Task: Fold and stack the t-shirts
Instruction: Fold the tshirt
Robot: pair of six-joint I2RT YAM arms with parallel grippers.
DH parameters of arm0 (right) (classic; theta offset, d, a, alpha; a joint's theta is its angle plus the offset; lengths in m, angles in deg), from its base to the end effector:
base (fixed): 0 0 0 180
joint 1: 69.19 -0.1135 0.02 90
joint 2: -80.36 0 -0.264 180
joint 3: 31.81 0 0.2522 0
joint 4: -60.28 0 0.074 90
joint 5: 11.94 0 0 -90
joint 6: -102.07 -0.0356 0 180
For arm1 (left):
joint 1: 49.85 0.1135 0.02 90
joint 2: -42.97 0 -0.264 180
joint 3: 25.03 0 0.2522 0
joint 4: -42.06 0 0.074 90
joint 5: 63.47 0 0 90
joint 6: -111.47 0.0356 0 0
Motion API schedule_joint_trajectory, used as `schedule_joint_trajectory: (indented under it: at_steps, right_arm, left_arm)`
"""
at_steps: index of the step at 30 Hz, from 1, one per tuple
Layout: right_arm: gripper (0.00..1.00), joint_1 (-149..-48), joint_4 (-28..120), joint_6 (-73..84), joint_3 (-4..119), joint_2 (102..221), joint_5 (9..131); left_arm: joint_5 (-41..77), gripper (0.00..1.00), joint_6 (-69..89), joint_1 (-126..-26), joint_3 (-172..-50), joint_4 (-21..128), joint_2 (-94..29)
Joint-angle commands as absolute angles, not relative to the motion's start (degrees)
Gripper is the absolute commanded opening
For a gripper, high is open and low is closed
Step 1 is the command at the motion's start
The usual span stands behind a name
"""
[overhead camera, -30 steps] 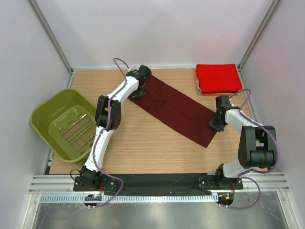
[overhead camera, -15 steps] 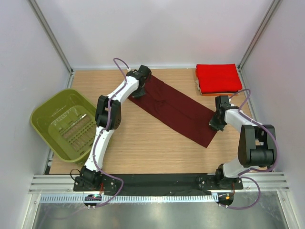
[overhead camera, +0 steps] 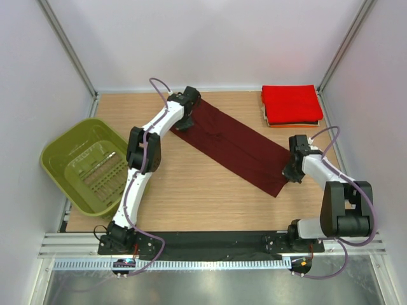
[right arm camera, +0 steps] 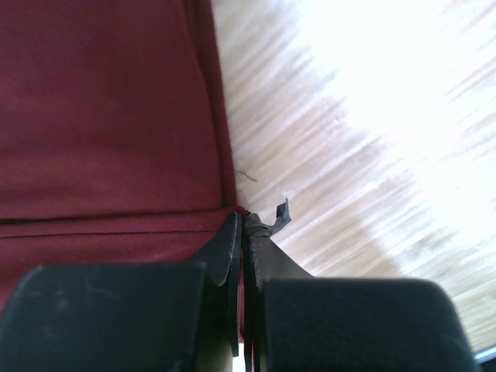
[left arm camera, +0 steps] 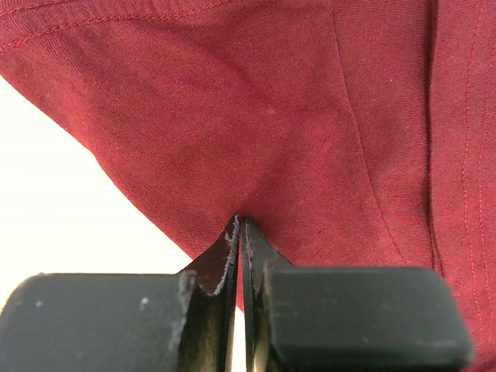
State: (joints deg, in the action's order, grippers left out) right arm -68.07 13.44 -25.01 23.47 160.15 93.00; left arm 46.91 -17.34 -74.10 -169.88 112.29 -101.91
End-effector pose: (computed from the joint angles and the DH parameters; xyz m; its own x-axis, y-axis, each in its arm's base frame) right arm 0.2371 -0.0138 0.1660 -0.6947 0.5962 -0.4024 0.6520 0.7582 -0.0021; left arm 0.4832 -0.2041 0.1642 -0.8428 -0.2647 -0.4686 -0.3214 0.9459 0.0437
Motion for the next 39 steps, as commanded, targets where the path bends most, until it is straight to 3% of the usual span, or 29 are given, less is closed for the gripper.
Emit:
schedule_joint_trajectory:
  at_steps: [1, 5, 15, 21, 30, 39]
  right_arm:
    - [0.01, -67.88, 11.54, -27.04, 22.2, 157.71, 96.25]
    - [0.01, -67.88, 11.54, -30.54, 20.71, 156.57, 96.08]
    - [0.25, -67.88, 9.27, -28.62, 25.8, 153.93, 95.29]
    - [0.34, -67.88, 5.21, -26.34, 31.08, 153.84, 96.0]
    - [0.34, -69.1, 11.78, -21.42, 28.27, 154.98, 79.06]
    - [0.34, -79.47, 13.47, -23.16, 23.7, 155.95, 82.1]
  left_arm:
    - [47.18, 0.03, -18.61, -72.35, -167.55, 113.65, -105.13]
    - [45.96, 0.03, -19.13, -72.35, -167.46, 113.39, -104.87]
    - [40.77, 0.11, -17.11, -72.79, -165.88, 109.79, -99.42]
    - [39.01, 0.17, -17.03, -72.7, -166.84, 109.35, -96.43]
    - [39.88, 0.19, -16.5, -72.79, -168.77, 110.13, -100.47]
    - [38.84, 0.2, -15.44, -70.77, -170.97, 106.98, -105.48]
